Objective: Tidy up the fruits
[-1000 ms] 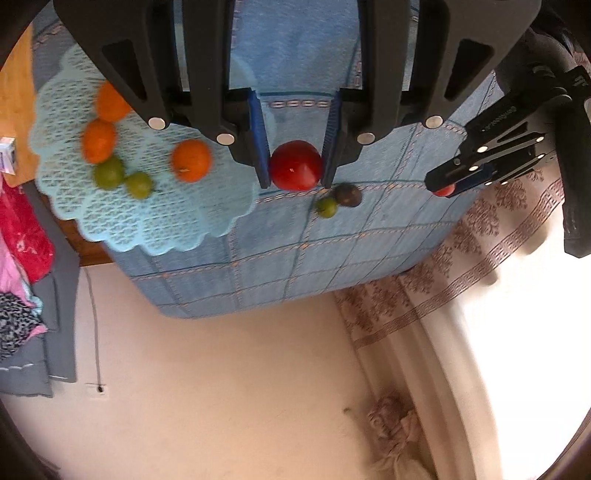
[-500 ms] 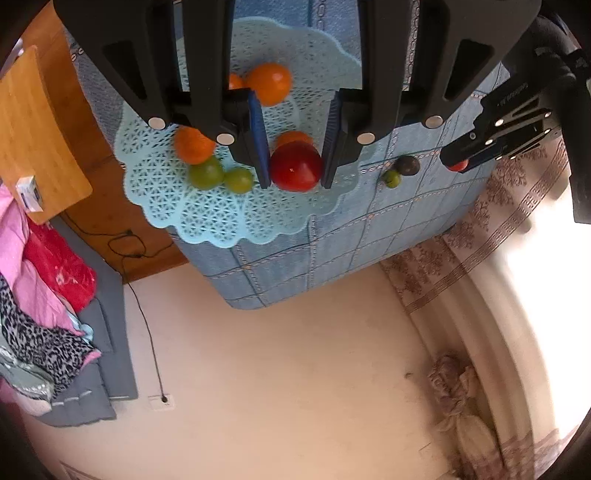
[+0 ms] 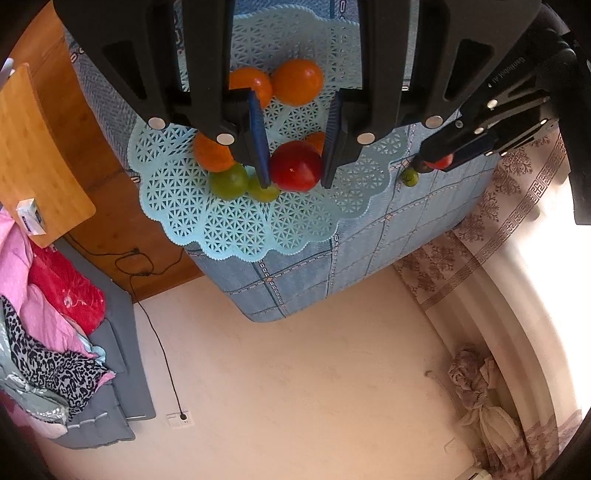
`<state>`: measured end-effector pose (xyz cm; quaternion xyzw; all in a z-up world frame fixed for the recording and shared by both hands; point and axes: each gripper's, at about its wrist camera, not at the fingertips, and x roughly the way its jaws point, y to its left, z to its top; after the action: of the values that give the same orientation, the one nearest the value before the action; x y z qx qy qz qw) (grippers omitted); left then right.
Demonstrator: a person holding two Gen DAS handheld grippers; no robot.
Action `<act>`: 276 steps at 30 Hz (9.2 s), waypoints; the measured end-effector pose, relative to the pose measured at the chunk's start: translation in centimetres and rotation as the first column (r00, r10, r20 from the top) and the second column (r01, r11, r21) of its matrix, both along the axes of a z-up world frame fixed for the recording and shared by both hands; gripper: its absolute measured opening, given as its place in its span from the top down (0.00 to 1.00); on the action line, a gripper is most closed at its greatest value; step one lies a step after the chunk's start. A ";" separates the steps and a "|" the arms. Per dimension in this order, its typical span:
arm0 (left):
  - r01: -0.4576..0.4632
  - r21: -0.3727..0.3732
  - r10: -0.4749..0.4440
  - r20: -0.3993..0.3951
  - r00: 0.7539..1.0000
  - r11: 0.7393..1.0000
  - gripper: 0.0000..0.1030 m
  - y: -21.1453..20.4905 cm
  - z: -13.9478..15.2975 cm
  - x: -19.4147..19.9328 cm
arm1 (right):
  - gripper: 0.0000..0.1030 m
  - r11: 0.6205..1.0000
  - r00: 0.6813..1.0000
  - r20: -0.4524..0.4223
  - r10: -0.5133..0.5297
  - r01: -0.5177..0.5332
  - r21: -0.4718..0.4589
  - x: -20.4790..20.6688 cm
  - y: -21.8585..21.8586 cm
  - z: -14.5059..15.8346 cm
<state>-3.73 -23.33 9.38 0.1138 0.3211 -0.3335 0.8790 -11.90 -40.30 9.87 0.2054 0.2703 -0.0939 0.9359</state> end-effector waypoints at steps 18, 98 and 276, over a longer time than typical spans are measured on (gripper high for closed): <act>0.055 -0.024 -0.056 -0.038 0.998 0.998 0.31 -1.4 -0.9 -0.2 | 0.65 0.999 1.000 -0.013 -0.027 0.028 0.024 0.1 -0.8 -0.7; -0.263 0.129 0.280 -0.131 0.951 0.956 0.28 10.7 -7.2 13.4 | 0.14 0.958 0.981 -0.035 0.190 -0.193 -0.212 7.5 10.2 0.6; 0.147 0.111 -0.105 -0.312 0.944 0.983 0.50 7.8 -8.3 -6.5 | 0.65 0.995 0.996 -0.045 -0.077 0.074 -0.059 0.5 3.5 1.2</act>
<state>-10.27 -15.55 1.12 0.1396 0.4666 -0.3806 0.7861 -11.40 -36.84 11.08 0.1863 0.2816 -0.1419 0.9305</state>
